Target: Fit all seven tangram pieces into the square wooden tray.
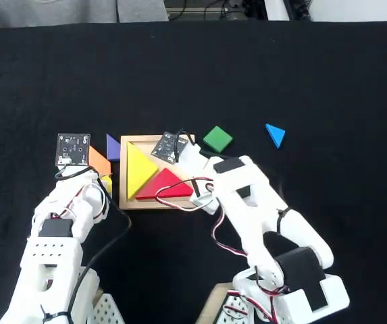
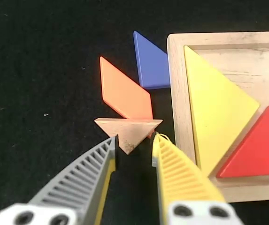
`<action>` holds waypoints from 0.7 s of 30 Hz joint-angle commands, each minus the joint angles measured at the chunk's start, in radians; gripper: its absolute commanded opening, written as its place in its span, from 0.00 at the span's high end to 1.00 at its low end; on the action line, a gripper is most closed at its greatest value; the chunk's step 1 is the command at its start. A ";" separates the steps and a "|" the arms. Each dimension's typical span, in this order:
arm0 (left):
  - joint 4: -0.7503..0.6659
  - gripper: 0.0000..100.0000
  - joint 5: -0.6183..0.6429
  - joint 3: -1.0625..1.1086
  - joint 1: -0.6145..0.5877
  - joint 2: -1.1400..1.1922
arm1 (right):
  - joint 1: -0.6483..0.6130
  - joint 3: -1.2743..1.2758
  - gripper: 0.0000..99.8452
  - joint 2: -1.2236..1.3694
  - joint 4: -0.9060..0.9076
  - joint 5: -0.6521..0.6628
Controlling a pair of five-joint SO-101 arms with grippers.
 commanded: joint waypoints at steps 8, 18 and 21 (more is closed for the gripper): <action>-0.023 0.86 -0.011 -0.005 0.013 -0.002 | -0.017 -0.071 0.99 -0.044 0.002 -0.052; -0.023 0.86 -0.011 -0.007 0.013 -0.002 | -0.015 -0.131 0.99 -0.044 0.069 -0.064; -0.023 0.86 -0.011 -0.007 0.013 -0.002 | -0.017 -0.133 0.99 -0.044 0.063 -0.069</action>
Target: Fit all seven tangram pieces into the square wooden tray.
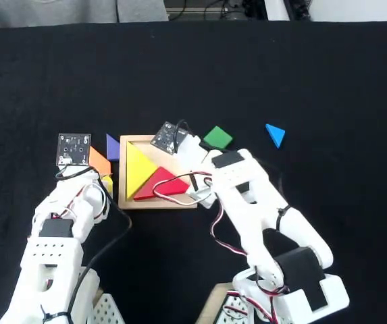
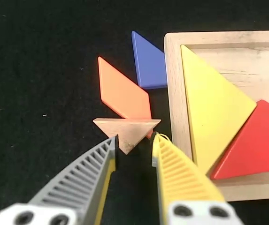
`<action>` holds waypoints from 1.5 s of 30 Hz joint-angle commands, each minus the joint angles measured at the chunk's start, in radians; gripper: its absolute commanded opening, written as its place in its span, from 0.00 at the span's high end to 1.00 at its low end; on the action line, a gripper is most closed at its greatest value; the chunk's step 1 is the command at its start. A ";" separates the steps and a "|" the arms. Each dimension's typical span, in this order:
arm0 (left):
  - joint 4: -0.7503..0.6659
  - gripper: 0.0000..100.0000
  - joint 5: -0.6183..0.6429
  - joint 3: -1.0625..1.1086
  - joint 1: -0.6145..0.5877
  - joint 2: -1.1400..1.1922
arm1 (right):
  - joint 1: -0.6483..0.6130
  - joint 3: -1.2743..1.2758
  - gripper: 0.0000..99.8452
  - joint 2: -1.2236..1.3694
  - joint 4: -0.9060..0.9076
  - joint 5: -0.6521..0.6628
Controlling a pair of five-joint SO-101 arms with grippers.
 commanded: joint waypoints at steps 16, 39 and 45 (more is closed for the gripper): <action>-0.023 0.86 -0.011 -0.004 0.036 -0.002 | -0.120 -0.033 0.99 -0.073 -0.006 -0.014; -0.023 0.86 0.060 -0.018 -0.041 -0.002 | -0.147 -0.401 0.99 0.335 -0.232 -0.252; -0.023 0.86 0.060 -0.018 -0.036 -0.002 | -0.169 -0.409 0.99 0.369 -0.232 -0.252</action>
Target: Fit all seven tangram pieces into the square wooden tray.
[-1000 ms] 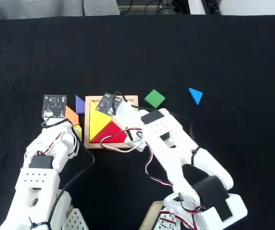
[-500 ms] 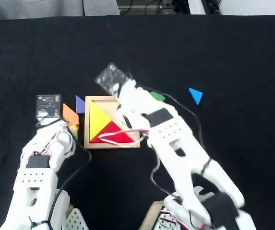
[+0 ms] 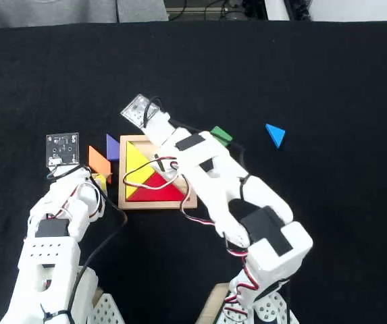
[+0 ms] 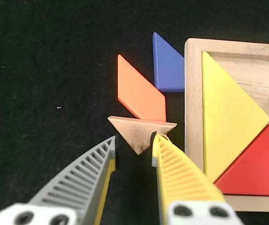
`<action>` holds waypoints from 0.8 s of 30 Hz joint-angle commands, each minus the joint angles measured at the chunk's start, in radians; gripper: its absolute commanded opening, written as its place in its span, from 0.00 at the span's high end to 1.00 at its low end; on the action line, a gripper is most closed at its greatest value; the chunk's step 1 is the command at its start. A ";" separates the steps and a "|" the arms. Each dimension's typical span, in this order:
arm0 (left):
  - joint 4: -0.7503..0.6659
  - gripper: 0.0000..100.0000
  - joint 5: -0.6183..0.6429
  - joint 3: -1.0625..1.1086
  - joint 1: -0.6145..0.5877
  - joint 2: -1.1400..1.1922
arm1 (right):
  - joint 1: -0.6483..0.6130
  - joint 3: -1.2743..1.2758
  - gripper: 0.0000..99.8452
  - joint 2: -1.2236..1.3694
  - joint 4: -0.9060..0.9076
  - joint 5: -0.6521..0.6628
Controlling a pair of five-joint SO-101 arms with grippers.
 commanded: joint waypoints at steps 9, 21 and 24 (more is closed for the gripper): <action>-0.023 0.86 0.008 -0.016 0.015 -0.002 | -0.074 -0.062 0.99 -0.018 0.011 -0.008; -0.023 0.86 0.008 -0.019 0.008 -0.002 | 0.238 0.087 0.99 -0.394 0.057 -0.015; -0.023 0.86 0.008 -0.024 0.001 -0.002 | 0.270 0.291 0.99 -0.492 -0.138 -0.015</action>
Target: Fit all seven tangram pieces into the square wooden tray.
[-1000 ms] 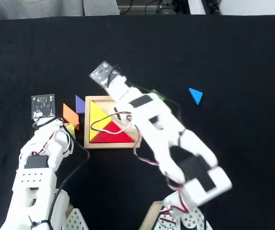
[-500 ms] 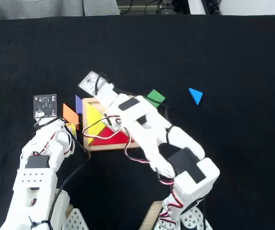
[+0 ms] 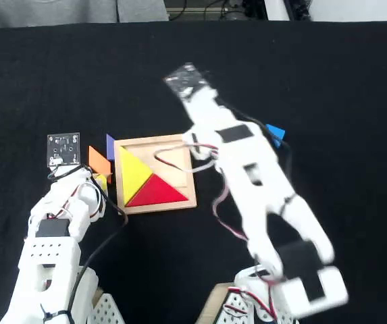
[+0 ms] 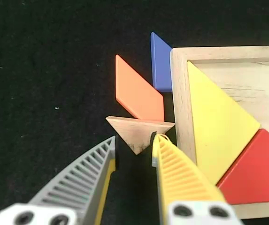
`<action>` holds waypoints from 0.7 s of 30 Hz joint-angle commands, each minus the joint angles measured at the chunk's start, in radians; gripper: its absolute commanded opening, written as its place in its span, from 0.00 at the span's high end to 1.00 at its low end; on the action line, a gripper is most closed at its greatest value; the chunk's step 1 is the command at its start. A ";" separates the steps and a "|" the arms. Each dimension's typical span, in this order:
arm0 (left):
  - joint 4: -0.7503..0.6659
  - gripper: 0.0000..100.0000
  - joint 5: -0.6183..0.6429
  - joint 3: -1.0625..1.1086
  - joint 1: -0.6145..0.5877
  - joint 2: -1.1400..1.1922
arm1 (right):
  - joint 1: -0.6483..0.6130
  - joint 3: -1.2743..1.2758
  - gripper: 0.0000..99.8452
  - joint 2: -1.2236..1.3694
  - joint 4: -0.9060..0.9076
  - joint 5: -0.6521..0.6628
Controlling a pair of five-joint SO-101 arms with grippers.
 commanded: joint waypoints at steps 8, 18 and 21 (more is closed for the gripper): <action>-0.023 0.86 0.043 -0.039 -0.073 -0.002 | -0.120 0.314 0.99 -0.217 -0.282 0.002; -0.020 0.86 0.072 -0.035 -0.074 -0.002 | -0.193 0.058 0.99 0.147 -0.195 0.000; -0.021 0.86 0.072 -0.035 -0.074 -0.002 | -0.176 -0.042 0.99 0.245 -0.097 -0.002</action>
